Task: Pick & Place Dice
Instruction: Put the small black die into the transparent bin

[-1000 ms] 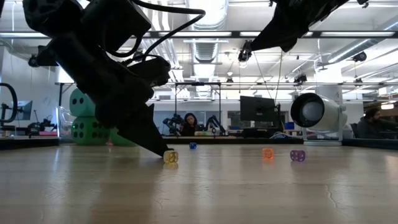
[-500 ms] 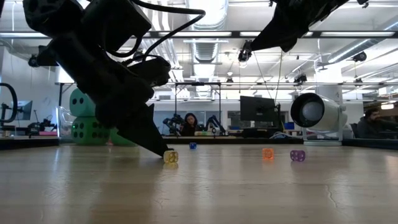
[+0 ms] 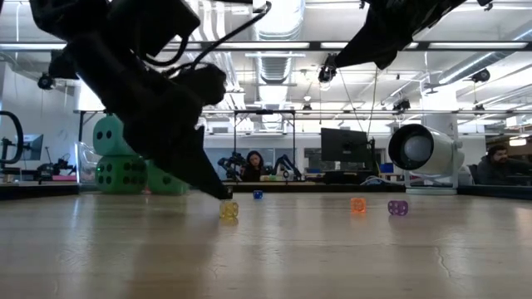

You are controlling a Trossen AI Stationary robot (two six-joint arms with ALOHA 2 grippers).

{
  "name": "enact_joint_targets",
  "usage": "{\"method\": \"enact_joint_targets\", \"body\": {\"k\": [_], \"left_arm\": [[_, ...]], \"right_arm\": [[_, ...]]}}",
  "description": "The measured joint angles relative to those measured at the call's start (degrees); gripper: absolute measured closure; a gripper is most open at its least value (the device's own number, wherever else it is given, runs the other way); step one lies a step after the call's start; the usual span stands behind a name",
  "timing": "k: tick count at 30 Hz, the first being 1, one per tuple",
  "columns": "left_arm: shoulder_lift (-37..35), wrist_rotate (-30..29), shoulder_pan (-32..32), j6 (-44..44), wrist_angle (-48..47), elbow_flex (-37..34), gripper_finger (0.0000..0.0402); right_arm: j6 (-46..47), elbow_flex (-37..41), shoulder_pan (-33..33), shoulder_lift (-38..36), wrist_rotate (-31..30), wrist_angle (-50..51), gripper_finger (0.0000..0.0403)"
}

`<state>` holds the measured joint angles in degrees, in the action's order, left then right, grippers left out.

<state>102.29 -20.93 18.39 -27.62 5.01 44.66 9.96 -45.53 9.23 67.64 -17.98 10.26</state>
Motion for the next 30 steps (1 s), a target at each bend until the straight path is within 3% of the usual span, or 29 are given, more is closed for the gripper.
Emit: {"method": "enact_joint_targets", "body": {"k": [9,21,30], "left_arm": [[-8.8,-3.4,-0.1,0.5,-7.5,0.0,0.0348],[-28.6,-11.3,-1.6,-1.4,-19.3,0.0,0.0348],[-41.9,-13.1,-11.3,-0.9,-29.1,1.1,0.0348]], "right_arm": [[0.1,0.0,0.0,0.0,0.0,-0.2,0.0376],[0.0,0.0,0.0,0.0,0.0,-0.2,0.0376],[-0.1,0.0,0.0,0.0,0.0,-0.2,0.0376]]}}
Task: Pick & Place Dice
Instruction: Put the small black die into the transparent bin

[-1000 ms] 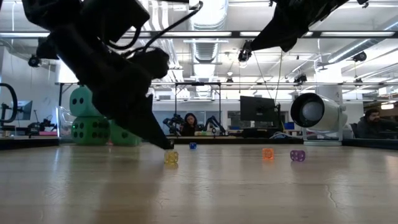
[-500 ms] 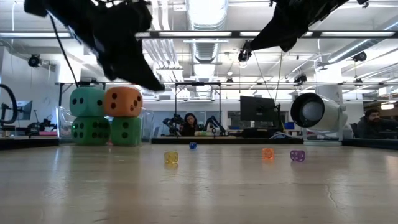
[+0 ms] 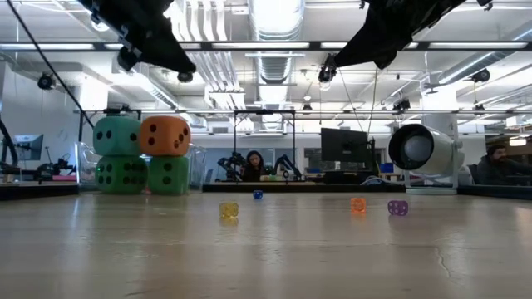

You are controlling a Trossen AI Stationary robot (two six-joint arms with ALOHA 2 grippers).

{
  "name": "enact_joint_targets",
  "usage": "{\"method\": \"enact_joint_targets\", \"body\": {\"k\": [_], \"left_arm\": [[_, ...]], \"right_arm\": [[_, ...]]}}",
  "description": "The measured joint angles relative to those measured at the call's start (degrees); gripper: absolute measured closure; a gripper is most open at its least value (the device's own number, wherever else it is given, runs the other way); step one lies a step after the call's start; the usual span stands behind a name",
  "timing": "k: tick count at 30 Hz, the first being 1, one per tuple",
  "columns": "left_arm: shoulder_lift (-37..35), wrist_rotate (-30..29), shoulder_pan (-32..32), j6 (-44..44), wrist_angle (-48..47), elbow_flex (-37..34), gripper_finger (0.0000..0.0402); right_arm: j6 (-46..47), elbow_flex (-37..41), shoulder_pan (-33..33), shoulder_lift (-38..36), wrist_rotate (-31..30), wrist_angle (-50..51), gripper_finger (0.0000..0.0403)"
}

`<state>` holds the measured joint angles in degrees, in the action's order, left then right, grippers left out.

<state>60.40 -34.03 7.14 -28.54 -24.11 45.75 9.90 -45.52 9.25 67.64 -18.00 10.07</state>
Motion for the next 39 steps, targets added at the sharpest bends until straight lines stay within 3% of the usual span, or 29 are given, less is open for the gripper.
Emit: {"method": "enact_joint_targets", "body": {"k": [11,20,33,39], "left_arm": [[-4.1,1.0,-23.8,0.2,-11.2,5.7,0.0348],[-1.9,12.3,-43.4,2.6,-14.3,6.1,0.0348],[3.2,13.7,-50.0,5.9,-14.7,6.1,0.0347],[3.3,14.3,-50.1,5.7,-14.7,6.1,0.0327]], "right_arm": [[0.2,0.0,0.0,0.0,0.0,0.0,0.0376],[0.2,0.0,0.0,0.0,0.0,-0.1,0.0376],[0.2,0.0,0.0,0.0,0.0,-0.1,0.0376],[0.2,0.0,0.0,0.0,0.0,-0.1,0.0376]]}}
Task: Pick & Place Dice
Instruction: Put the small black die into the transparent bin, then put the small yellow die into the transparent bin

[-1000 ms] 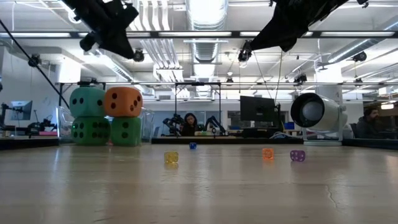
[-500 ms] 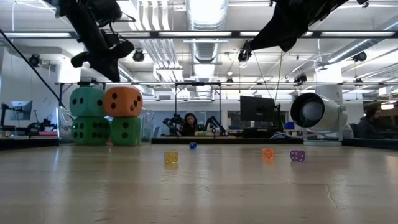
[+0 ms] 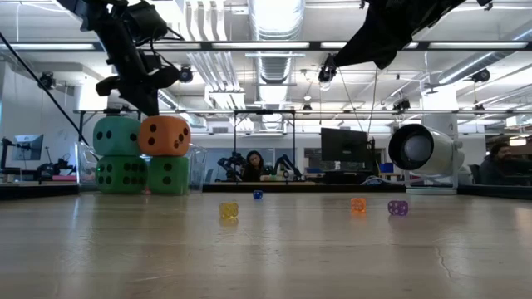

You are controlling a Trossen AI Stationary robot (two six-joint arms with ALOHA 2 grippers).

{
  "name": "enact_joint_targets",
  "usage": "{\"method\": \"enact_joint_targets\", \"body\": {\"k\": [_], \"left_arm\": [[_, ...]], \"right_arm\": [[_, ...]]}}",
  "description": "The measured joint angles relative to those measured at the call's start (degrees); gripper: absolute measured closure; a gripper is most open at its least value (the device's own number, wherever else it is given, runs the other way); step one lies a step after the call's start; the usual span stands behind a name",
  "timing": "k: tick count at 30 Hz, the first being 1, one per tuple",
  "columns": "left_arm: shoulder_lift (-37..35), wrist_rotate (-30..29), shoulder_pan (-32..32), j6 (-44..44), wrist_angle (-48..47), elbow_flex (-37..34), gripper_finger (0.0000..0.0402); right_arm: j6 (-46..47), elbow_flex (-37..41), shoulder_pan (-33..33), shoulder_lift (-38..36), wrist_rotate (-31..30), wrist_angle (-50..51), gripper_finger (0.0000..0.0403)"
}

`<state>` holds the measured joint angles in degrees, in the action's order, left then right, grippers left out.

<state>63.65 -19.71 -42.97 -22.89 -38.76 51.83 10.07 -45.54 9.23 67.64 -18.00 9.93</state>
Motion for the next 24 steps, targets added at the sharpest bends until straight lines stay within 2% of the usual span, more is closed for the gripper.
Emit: {"method": "enact_joint_targets", "body": {"k": [14,22,24], "left_arm": [[0.0,-0.1,-0.3,0.8,0.6,-0.7,0.0257],[-0.1,0.3,-0.3,2.8,0.7,2.6,0.0250],[-0.2,2.8,-0.1,4.9,0.6,4.4,0.0251]], "right_arm": [[0.0,0.0,0.0,0.0,0.0,0.0,0.0376],[0.0,0.0,0.0,0.0,0.0,0.0,0.0376],[0.0,0.0,0.0,0.0,0.0,0.1,0.0376]]}}
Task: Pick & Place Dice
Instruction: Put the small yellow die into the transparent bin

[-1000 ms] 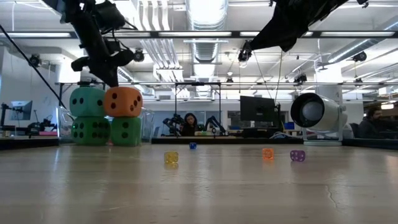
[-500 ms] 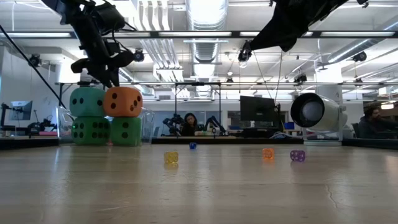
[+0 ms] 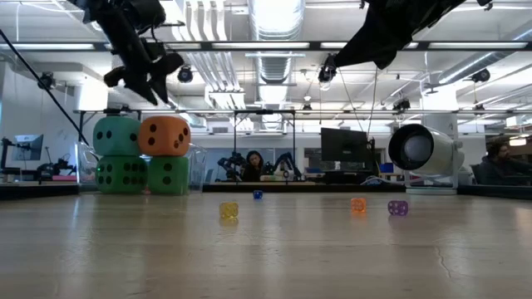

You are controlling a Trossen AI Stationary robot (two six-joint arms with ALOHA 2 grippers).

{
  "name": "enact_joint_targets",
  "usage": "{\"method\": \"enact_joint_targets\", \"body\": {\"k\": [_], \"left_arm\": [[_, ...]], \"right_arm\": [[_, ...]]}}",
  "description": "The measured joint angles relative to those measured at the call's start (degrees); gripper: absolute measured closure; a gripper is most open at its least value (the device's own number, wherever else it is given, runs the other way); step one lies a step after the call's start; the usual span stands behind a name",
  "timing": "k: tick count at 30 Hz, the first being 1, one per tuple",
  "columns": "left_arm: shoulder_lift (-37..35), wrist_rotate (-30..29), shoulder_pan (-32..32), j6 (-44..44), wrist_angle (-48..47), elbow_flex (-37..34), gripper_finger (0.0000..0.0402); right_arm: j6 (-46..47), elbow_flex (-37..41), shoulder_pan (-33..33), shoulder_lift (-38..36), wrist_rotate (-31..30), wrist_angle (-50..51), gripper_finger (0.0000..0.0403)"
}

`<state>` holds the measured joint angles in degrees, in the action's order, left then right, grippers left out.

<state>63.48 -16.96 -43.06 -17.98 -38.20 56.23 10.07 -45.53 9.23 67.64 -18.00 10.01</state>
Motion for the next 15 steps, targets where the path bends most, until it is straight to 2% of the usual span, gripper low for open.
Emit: {"method": "enact_joint_targets", "body": {"k": [3,6,11,15], "left_arm": [[0.0,7.1,1.2,3.4,0.0,2.3,0.0251],[0.0,12.9,5.0,6.7,0.0,3.3,0.0252],[0.0,11.8,17.7,10.4,-0.3,3.4,0.0252],[0.0,5.5,31.9,10.5,-0.6,3.4,0.0252]], "right_arm": [[0.0,0.0,0.0,0.0,0.0,0.0,0.0376],[-0.2,0.0,0.0,0.0,0.0,0.0,0.0376],[-0.2,0.0,0.0,0.0,0.0,0.0,0.0376],[-0.2,0.0,0.0,0.0,0.0,0.0,0.0376]]}}
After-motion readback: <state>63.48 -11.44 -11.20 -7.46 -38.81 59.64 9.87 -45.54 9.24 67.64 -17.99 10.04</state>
